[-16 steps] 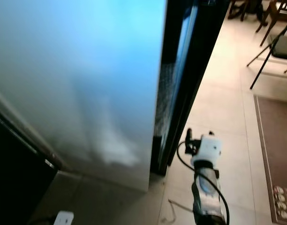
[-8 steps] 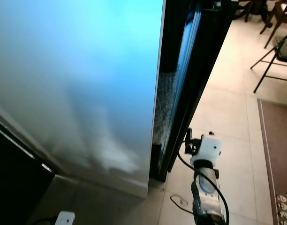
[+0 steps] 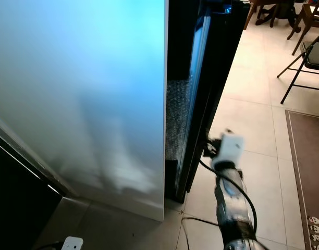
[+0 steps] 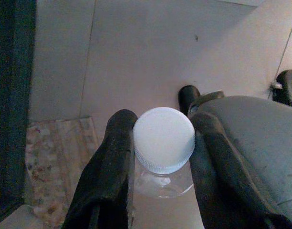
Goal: Restocking fridge
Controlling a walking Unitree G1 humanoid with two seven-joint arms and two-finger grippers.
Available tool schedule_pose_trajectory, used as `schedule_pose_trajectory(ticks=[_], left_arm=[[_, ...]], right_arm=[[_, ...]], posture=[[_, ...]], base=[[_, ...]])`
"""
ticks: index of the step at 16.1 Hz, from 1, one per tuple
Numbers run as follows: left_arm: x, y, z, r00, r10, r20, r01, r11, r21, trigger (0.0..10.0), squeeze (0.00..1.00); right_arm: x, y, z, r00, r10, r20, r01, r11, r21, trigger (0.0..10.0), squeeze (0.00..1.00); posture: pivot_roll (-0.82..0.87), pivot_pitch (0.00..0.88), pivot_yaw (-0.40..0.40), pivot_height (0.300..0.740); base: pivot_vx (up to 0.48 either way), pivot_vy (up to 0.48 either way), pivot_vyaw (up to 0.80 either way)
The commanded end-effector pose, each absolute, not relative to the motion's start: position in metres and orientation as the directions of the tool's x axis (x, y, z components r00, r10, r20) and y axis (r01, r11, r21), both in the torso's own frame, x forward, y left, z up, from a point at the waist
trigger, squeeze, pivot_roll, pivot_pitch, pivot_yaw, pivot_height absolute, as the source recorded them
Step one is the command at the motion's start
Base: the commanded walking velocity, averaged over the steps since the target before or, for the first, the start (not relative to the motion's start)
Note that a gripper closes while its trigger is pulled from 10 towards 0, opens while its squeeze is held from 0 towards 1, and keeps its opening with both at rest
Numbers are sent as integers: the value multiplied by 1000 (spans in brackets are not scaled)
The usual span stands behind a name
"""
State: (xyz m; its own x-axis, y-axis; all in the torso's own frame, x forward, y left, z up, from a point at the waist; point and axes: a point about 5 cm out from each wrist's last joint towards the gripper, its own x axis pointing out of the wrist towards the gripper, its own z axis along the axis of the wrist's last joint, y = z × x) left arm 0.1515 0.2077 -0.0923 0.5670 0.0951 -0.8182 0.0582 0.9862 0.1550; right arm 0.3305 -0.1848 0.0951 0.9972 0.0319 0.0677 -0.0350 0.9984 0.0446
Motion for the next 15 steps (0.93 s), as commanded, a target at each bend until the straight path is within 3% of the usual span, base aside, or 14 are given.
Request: schedule_pose_trajectory(ticks=[1, 15], left_arm=[[142, 205, -97, 529, 92, -844, 65, 987, 148, 10000, 0], [142, 207, -97, 522, 95, -847, 70, 986, 154, 10000, 0]], right_arm=[[332, -177, 88, 996, 82, 18, -83, 995, 52, 10000, 0], [361, -175, 123, 989, 118, 91, -124, 991, 57, 10000, 0]], posture=[[-10, 101, 17, 740], [-7, 97, 26, 740]], base=[[0, 0, 0], [0, 0, 0]])
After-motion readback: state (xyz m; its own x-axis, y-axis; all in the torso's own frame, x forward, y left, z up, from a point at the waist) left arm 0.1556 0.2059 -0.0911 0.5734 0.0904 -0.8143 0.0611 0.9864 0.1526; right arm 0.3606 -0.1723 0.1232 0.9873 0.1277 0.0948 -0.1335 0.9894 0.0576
